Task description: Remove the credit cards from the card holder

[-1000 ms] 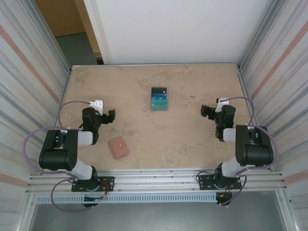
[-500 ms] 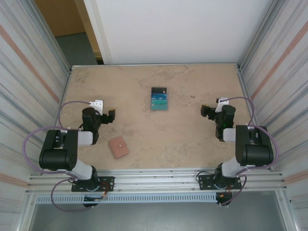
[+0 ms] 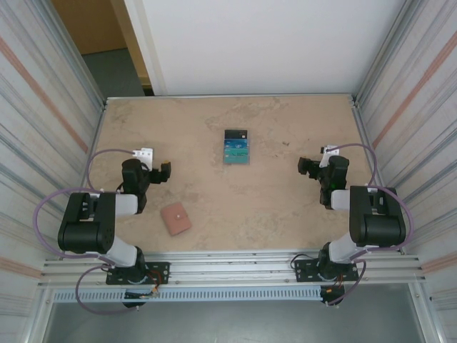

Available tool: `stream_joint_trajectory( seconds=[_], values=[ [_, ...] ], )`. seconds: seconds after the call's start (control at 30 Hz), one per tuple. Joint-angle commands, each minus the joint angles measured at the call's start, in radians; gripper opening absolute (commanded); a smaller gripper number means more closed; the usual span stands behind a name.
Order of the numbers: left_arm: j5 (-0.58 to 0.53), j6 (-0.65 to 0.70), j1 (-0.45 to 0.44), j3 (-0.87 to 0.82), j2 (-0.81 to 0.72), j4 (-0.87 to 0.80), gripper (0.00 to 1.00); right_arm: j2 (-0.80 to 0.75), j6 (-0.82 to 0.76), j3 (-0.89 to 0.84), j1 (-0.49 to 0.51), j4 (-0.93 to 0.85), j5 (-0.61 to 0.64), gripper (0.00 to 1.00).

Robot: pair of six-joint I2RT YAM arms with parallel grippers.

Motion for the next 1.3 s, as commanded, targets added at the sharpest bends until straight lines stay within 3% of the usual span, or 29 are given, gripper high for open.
stream_joint_trajectory(
  seconds=[0.0, 0.23, 0.37, 0.67, 0.97, 1.27],
  values=[
    [-0.041, -0.018, 0.0, 0.053, -0.069, -0.099, 0.99, -0.064, 0.01, 0.036, 0.002, -0.075, 0.042, 0.99],
    [-0.14, -0.174, -0.005, 0.099, -0.276, -0.412, 0.99, -0.181, 0.061, 0.068, -0.001, -0.235, 0.124, 0.99],
    [-0.228, -0.268, -0.06, 0.158, -0.399, -0.668, 0.99, -0.232, 0.099, 0.077, -0.002, -0.293, 0.147, 0.99],
    [-0.453, -0.553, -0.356, 0.167, -0.602, -1.066, 0.99, -0.251, 0.143, 0.169, -0.001, -0.482, 0.091, 0.99],
    [-0.57, -0.891, -0.674, 0.174, -0.585, -1.332, 0.99, -0.27, 0.123, 0.227, 0.082, -0.594, 0.125, 0.99],
    [-0.532, -1.098, -0.797, 0.197, -0.469, -1.519, 0.99, -0.276, 0.116, 0.224, 0.119, -0.59, 0.183, 0.99]
  ],
)
